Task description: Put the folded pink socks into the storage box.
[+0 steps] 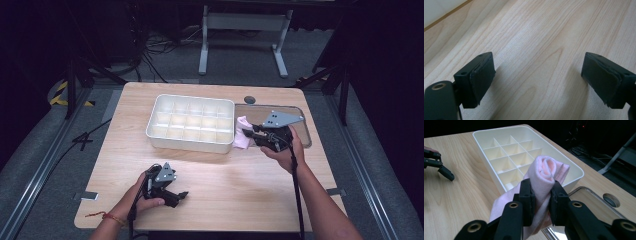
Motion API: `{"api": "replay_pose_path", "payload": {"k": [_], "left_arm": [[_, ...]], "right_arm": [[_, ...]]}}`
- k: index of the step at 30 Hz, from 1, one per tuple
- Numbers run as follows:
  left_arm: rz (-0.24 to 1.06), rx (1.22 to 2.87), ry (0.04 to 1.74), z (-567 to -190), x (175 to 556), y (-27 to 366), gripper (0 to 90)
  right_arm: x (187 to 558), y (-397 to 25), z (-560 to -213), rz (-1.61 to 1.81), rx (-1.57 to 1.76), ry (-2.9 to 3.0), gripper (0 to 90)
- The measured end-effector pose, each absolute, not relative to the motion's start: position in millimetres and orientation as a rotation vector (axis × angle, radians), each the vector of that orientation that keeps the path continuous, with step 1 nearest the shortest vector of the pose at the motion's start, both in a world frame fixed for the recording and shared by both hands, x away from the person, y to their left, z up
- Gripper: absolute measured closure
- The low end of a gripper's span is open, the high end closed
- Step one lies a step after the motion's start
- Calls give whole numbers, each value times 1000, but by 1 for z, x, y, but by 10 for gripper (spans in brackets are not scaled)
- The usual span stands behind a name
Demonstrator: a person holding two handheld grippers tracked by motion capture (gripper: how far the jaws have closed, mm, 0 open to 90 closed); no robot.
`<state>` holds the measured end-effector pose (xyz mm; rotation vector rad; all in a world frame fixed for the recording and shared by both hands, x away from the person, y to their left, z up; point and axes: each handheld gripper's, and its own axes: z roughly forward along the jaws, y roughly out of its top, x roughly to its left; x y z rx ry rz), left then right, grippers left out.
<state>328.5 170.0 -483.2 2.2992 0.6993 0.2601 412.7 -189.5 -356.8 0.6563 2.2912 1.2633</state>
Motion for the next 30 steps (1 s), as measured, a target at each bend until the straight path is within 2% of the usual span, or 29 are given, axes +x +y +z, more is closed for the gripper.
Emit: {"api": "replay_pose_path", "payload": {"k": [16, 30], "left_arm": [[261, 2300, 699, -483, 329, 170, 119], [258, 2302, 698, -483, 329, 170, 119]], "right_arm": [[442, -149, -357, 1117, 616, 2305, 751], [457, -122, -380, 928, 545, 2309, 752]]}}
